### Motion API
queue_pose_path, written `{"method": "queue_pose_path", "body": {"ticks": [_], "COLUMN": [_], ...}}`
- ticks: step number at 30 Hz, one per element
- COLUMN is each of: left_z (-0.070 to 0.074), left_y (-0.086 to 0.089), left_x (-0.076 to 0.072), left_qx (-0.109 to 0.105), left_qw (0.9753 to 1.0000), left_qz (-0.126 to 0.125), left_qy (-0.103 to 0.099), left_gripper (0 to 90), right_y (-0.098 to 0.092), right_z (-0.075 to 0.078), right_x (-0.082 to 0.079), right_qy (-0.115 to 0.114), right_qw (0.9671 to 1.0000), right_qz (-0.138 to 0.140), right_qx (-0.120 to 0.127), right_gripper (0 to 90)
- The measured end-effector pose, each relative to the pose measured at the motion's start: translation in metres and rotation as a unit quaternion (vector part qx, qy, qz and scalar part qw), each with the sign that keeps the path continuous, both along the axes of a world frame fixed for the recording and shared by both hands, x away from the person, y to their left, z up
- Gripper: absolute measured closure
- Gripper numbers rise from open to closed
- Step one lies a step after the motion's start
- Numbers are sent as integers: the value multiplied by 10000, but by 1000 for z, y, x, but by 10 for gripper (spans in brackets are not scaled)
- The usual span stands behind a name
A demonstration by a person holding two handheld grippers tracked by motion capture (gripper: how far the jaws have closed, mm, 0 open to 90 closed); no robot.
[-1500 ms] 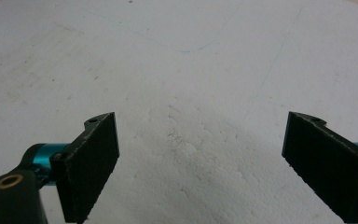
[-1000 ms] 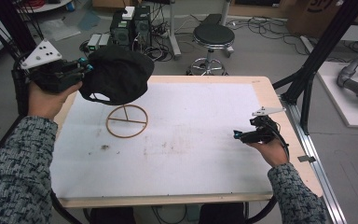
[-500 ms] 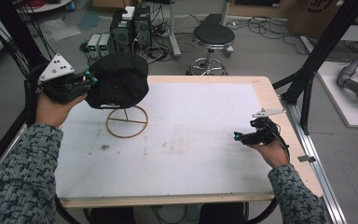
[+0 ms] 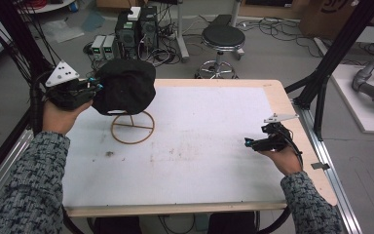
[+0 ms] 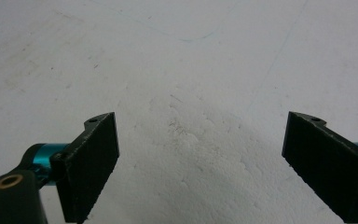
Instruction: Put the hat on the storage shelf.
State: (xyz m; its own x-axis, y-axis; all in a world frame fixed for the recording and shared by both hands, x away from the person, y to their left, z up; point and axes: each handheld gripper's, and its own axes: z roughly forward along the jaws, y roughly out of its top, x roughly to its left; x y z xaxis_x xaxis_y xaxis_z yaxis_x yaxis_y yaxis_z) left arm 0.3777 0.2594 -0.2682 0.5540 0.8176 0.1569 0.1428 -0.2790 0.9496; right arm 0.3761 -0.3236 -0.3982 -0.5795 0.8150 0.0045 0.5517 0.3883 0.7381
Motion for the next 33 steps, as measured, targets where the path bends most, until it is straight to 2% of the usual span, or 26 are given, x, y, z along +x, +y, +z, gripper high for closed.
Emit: {"method": "queue_pose_path", "body": {"ticks": [2,3,12,19,25,33], "left_z": [-2,-3,-6,-7,-7,-5], "left_y": [0,0,3,6,9,13], "left_x": [1,2,0,-2,-5,-13], "left_qx": [-68,-13,-95,-102,-179,-210], "left_qw": [10000,10000,9999,9999,9997,9997], "left_qz": [17,19,95,100,134,117], "left_qy": [16,17,-16,-23,11,55], "left_gripper": [845,842,755,731,646,581], "right_y": [0,-1,-1,0,0,2], "right_z": [0,0,-1,-1,0,0], "right_x": [-1,-1,-1,-1,-1,-2], "right_qy": [-11,-8,15,24,-7,18], "right_qw": [10000,10000,10000,10000,10000,10000], "right_qz": [-14,3,-27,-29,-5,3], "right_qx": [-6,2,10,-7,-3,-21], "right_gripper": [106,106,106,106,106,106]}}
